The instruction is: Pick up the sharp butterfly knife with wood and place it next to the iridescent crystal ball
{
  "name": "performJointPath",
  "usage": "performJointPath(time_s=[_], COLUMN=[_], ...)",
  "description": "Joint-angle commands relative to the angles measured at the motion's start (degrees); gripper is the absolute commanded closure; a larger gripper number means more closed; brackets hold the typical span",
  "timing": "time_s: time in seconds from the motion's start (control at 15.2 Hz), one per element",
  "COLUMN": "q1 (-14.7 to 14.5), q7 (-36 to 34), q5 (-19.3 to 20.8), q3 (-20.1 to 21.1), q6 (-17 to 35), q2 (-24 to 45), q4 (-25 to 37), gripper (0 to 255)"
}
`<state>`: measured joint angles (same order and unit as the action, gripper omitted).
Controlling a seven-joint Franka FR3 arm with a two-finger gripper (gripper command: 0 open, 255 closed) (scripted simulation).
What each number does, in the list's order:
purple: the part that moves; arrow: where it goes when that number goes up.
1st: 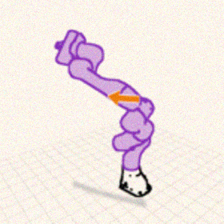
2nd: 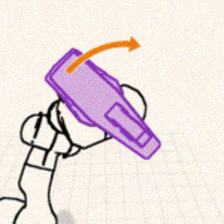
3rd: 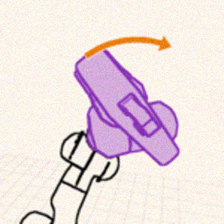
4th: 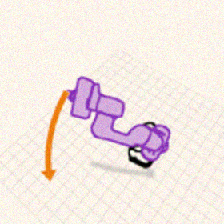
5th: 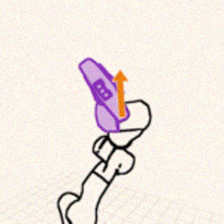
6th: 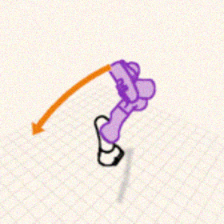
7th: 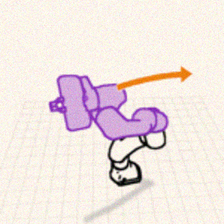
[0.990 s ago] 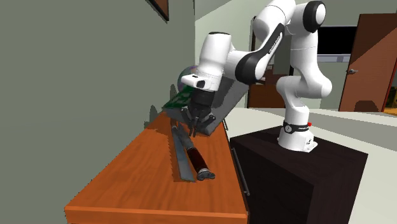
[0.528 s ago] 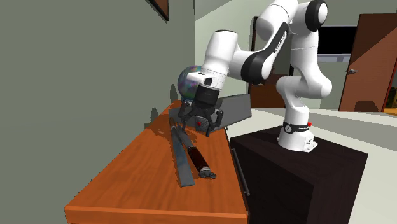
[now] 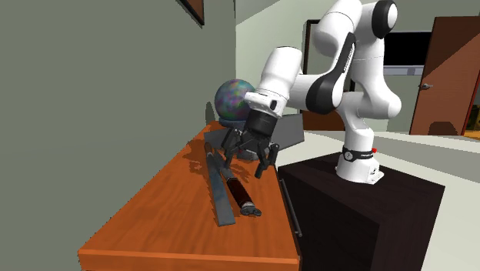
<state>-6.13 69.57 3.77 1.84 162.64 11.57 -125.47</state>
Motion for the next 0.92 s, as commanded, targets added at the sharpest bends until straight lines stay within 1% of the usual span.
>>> performJointPath(time_s=[0.0,0.2,0.73,0.79,0.86], q1=[-0.05,-0.18,-0.18,-0.18,-0.18], q7=[0.02,-0.17,-0.17,-0.17,-0.17], q5=[0.13,0.38,0.38,0.38,0.38], q3=[-0.01,-0.19,-0.19,-0.19,-0.19], q6=[1.12,2.29,2.28,2.28,2.28], q2=[1.54,3.67,3.66,3.66,3.66], q4=[0.58,1.54,1.55,1.55,1.55], gripper=[0,0,0,255,255])
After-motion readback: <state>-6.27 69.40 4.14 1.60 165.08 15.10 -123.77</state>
